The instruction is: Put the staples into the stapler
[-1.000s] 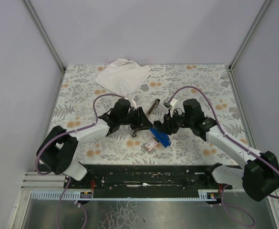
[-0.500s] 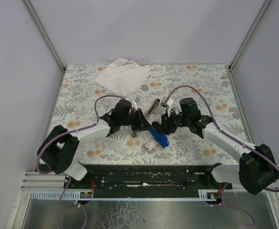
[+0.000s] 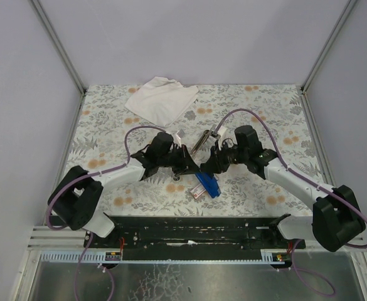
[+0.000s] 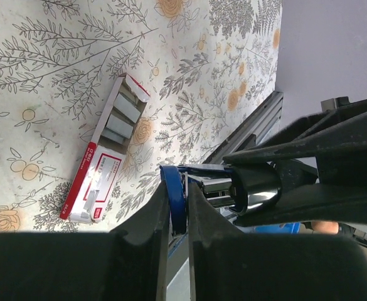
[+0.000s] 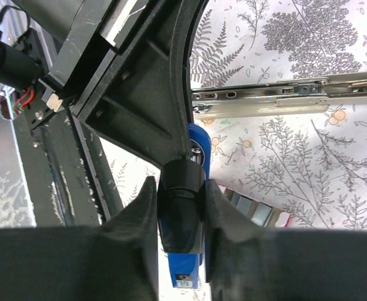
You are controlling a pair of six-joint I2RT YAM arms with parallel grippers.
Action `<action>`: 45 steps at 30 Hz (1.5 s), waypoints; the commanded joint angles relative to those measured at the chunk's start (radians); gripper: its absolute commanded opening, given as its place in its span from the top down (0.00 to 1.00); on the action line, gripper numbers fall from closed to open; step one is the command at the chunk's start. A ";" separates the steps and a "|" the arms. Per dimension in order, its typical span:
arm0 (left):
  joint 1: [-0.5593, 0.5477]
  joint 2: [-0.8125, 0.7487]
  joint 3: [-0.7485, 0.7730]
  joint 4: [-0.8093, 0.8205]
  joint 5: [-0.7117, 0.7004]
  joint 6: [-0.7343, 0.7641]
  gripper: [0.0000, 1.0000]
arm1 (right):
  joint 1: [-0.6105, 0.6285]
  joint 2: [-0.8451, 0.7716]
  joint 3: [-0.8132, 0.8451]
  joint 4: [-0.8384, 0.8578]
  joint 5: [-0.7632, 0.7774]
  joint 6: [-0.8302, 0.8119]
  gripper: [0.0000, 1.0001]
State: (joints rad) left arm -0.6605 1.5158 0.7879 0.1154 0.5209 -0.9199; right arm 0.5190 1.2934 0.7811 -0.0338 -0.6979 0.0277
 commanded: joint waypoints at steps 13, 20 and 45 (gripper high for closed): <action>0.442 -0.273 -0.038 -0.009 0.132 0.005 1.00 | -0.131 -0.071 0.119 0.109 0.152 -0.015 0.68; 0.584 -0.291 -0.077 0.076 0.198 -0.066 1.00 | -0.197 0.103 0.102 0.312 0.087 0.068 0.59; 0.720 -0.472 -0.322 0.607 -0.016 -0.513 1.00 | -0.252 0.320 0.046 0.596 0.003 0.275 0.39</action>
State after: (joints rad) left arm 0.0483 1.1004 0.4858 0.4873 0.5911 -1.3151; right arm 0.2729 1.6886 0.8440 0.4850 -0.6979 0.2817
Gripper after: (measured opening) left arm 0.081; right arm 0.605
